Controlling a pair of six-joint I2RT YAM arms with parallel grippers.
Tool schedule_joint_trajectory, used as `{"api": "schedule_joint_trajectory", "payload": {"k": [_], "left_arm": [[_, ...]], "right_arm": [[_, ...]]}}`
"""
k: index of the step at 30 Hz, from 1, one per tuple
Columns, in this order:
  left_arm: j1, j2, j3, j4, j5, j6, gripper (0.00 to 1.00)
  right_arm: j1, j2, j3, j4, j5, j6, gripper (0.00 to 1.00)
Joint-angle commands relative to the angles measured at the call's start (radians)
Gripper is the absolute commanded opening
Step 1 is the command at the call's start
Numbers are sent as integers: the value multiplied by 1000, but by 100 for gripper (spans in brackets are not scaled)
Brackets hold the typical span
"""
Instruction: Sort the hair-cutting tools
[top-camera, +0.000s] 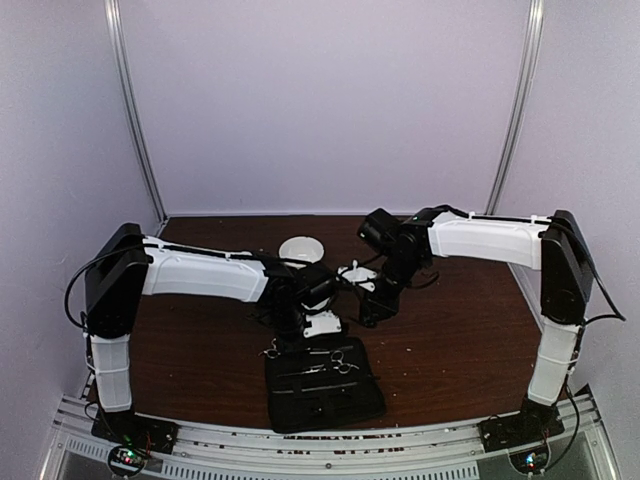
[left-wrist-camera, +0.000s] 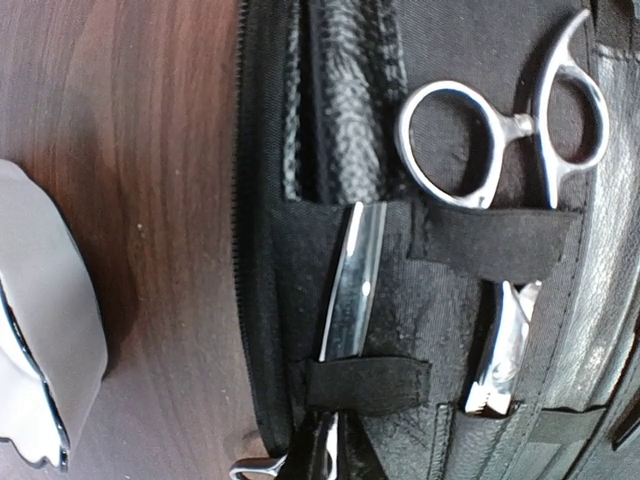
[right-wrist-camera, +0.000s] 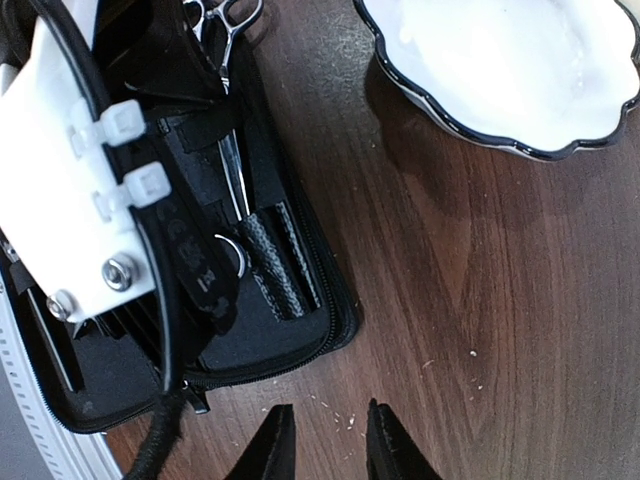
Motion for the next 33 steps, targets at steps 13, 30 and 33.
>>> {"api": "schedule_joint_trajectory", "payload": {"k": [13, 30, 33], "left_arm": [[53, -248, -192, 31, -99, -182, 34], [72, -158, -229, 70, -117, -162, 33], [72, -136, -221, 74, -129, -163, 33]], "right_arm": [[-6, 44, 28, -32, -17, -9, 28], [-5, 62, 36, -40, -18, -4, 29], [-6, 66, 36, -40, -20, -6, 29]]}}
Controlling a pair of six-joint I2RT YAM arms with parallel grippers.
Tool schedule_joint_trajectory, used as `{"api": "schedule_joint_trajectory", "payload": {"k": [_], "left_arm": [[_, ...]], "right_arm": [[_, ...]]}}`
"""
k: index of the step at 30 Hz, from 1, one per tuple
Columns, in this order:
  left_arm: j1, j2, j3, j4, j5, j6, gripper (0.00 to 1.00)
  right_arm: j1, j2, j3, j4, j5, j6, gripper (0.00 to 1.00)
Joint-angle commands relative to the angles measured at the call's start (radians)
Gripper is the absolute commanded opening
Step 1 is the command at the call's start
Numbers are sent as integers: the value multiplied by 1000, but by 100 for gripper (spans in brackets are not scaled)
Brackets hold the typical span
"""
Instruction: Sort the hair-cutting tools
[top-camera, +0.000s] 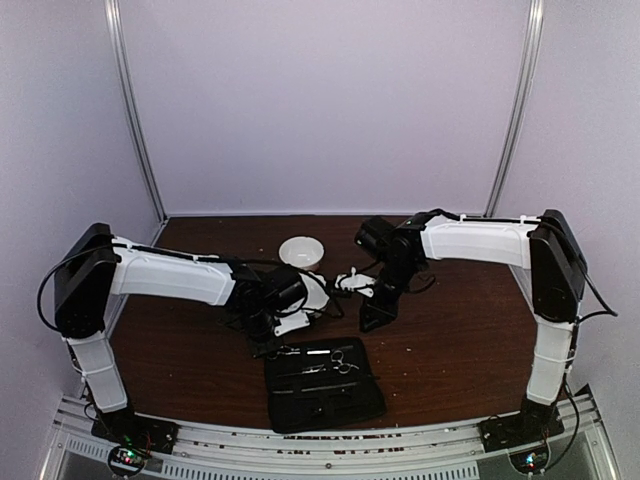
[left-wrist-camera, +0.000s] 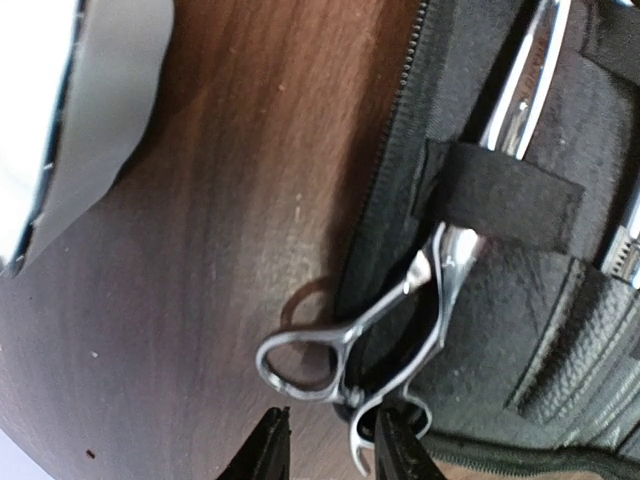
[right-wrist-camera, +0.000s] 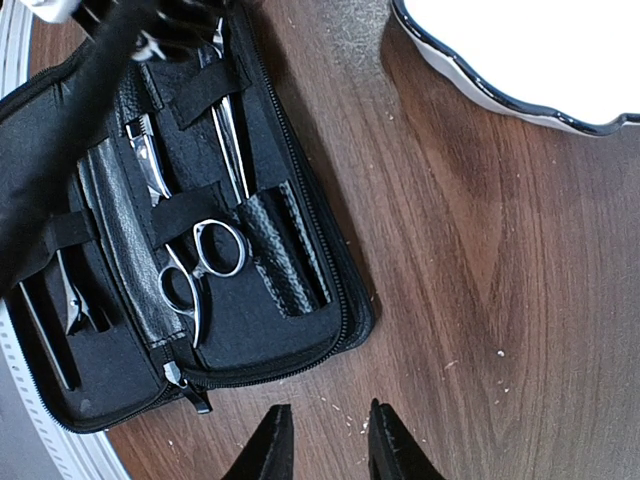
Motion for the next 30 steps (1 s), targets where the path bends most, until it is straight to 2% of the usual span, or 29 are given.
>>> {"api": "schedule_joint_trajectory", "payload": {"k": [1, 17, 30], "left_arm": [[7, 38, 19, 22, -9, 2, 33], [-78, 83, 95, 33, 21, 6, 33], [-132, 158, 179, 74, 38, -57, 32]], "right_arm": [[-6, 21, 28, -12, -12, -2, 29], [-5, 30, 32, -19, -14, -6, 29], [-7, 39, 37, -23, -16, -6, 29]]}}
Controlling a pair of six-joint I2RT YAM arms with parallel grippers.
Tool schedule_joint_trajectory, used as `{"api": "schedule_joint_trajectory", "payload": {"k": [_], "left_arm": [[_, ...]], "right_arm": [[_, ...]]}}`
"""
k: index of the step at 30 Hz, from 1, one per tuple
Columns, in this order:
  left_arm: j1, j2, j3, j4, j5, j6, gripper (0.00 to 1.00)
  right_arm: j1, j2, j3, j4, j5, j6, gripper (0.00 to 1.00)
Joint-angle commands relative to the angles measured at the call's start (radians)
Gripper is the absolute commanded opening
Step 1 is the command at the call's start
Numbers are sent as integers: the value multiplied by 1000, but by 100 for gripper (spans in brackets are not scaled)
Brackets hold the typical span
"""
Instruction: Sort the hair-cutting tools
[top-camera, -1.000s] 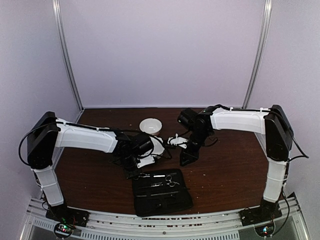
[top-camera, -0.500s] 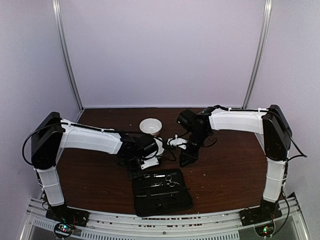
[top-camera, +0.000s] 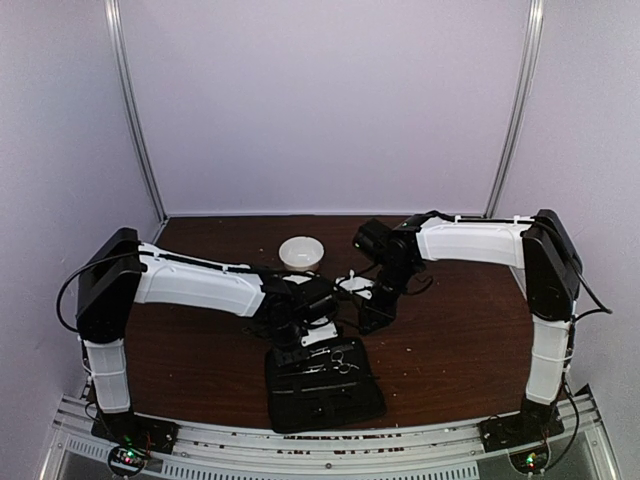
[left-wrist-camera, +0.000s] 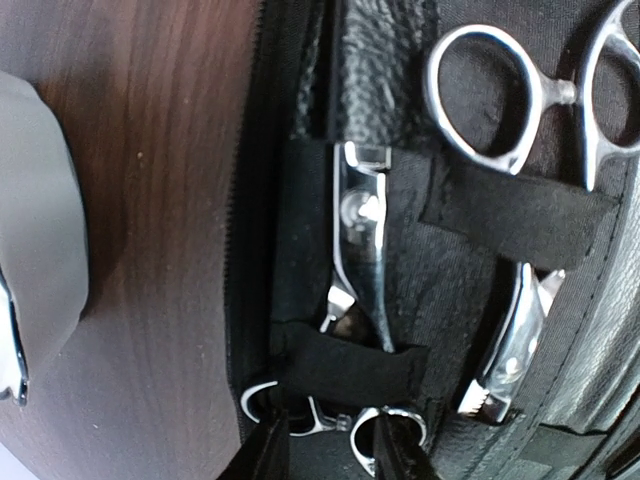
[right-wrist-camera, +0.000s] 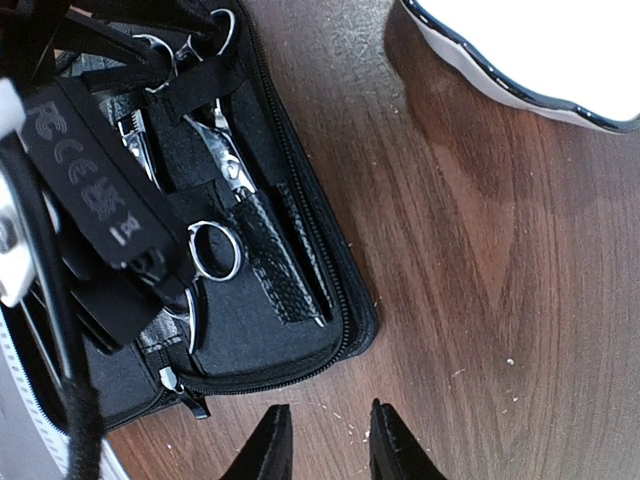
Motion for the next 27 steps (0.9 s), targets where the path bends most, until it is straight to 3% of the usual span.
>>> {"api": "schedule_joint_trajectory", "payload": {"k": [1, 16, 27], "left_arm": [[-14, 37, 42, 86, 44, -39, 32], [-21, 32, 20, 216, 12, -80, 32], [-20, -192, -66, 99, -109, -70, 41]], "right_arm": [[-7, 9, 25, -14, -10, -5, 29], [-18, 2, 29, -20, -19, 1, 30], [-38, -134, 71, -50, 94, -14, 33]]}}
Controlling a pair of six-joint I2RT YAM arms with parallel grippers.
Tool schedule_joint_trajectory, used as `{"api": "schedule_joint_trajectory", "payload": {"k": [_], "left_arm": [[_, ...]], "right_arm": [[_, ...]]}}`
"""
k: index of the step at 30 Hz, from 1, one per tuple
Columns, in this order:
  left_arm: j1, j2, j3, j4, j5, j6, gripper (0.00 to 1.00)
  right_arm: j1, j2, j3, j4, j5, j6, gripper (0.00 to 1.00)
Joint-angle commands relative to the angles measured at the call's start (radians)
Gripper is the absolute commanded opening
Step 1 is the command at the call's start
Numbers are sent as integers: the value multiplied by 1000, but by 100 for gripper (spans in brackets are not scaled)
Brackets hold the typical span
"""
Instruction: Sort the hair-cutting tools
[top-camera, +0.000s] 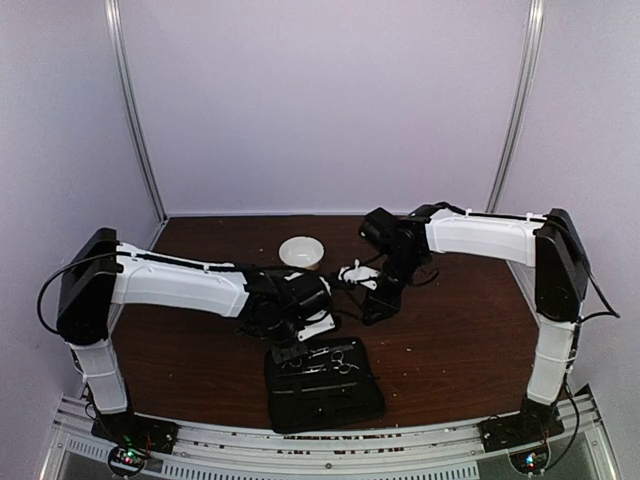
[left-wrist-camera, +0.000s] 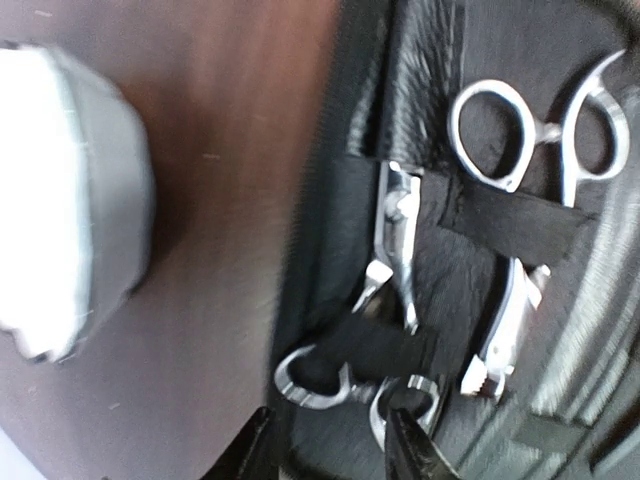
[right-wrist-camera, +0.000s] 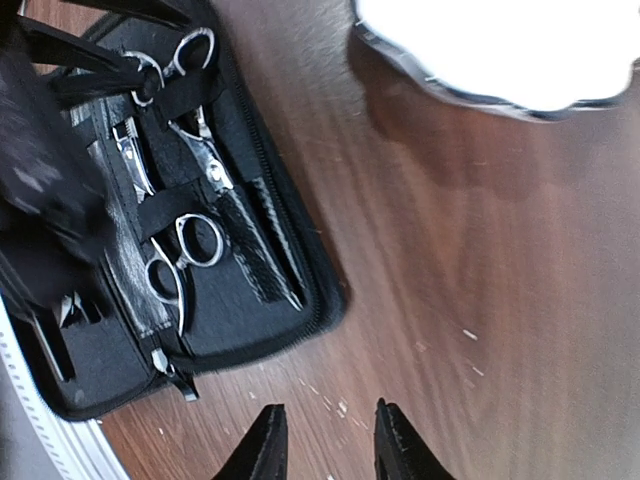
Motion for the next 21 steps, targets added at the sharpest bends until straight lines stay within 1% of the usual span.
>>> {"api": "schedule_joint_trajectory", "payload": {"k": [1, 5, 6, 8, 9, 10, 11, 13, 14, 15, 17, 19, 21], "left_arm": [[-3, -149, -20, 29, -75, -12, 41], [29, -223, -27, -9, -156, -18, 44], [48, -250, -30, -9, -169, -21, 47], [102, -290, -43, 2, -179, -57, 58], [136, -313, -58, 20, -163, -81, 62], [180, -334, -75, 38, -106, -114, 64], [227, -354, -94, 56, -43, -142, 66], [306, -380, -135, 97, 74, -189, 64], [337, -387, -154, 111, 125, -213, 61], [363, -388, -170, 126, 173, -238, 58], [392, -381, -205, 157, 278, -269, 52], [394, -364, -231, 187, 335, -293, 48], [394, -342, -260, 207, 366, -319, 49]], "right_arm": [[-22, -121, 62, -32, 90, -19, 33], [-22, -212, 73, -15, 204, -69, 34], [-22, -244, 78, -8, 235, -83, 35], [-22, -291, 93, 17, 293, -82, 36], [-23, -314, 94, 42, 323, -78, 39], [-24, -336, 89, 72, 356, -68, 43], [-25, -357, 78, 114, 399, -46, 50], [-31, -393, 35, 201, 454, 4, 79], [-36, -401, 8, 231, 453, 26, 96], [-42, -401, -13, 243, 442, 43, 100], [-47, -373, -31, 208, 396, 55, 100], [-47, -331, -42, 157, 295, 62, 99], [-43, -290, -84, 153, 129, 67, 90]]}}
